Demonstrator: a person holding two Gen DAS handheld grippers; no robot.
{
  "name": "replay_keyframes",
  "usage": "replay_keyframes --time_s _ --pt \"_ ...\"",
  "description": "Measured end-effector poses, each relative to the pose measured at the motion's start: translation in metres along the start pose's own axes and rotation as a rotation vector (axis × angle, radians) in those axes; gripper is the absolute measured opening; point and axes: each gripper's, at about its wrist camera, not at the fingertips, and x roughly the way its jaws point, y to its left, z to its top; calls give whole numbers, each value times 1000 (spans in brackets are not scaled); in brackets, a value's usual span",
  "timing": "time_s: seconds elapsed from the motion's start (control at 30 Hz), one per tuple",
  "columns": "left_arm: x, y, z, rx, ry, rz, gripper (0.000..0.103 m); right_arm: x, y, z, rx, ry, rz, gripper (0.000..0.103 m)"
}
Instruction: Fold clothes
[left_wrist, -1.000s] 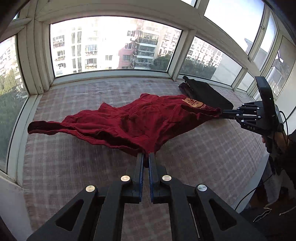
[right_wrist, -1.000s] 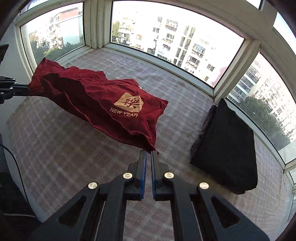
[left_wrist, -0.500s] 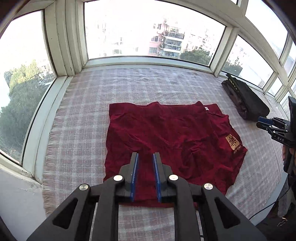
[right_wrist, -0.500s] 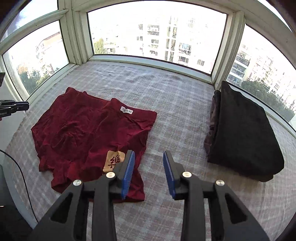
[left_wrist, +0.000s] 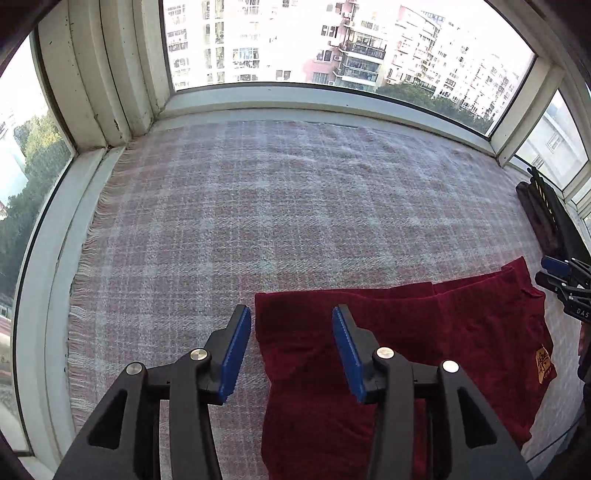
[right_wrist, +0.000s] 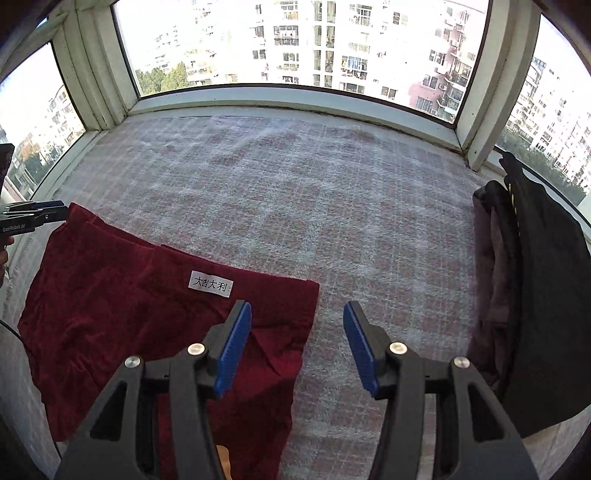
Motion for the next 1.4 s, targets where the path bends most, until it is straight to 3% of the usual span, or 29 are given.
replay_keyframes --time_s 0.2,0.3,0.37,0.47,0.67,0.83,0.9,0.97,1.17,1.4 --pt "8 -1 4 48 4 21 40 9 -14 6 72 16 67 52" --pt "8 -1 3 57 -6 38 30 17 -11 6 50 31 64 52" --pt "8 -1 0 57 -10 57 16 22 -9 6 42 39 60 52" --pt "10 2 -3 59 -13 61 11 31 -6 6 33 64 64 52" --pt "8 2 -4 78 -33 57 7 36 0 7 -6 71 59 51" --pt "3 1 -7 61 -49 29 6 33 7 8 -47 67 64 33" --pt "3 1 -8 59 -50 24 5 32 8 9 -53 66 62 22" --pt "2 1 -9 59 -50 19 5 30 5 10 -38 69 80 18" --pt "2 0 -8 67 -55 25 4 29 5 11 -34 86 88 17" --pt "-15 11 -12 8 -105 50 4 6 0 6 -15 10 66 12"
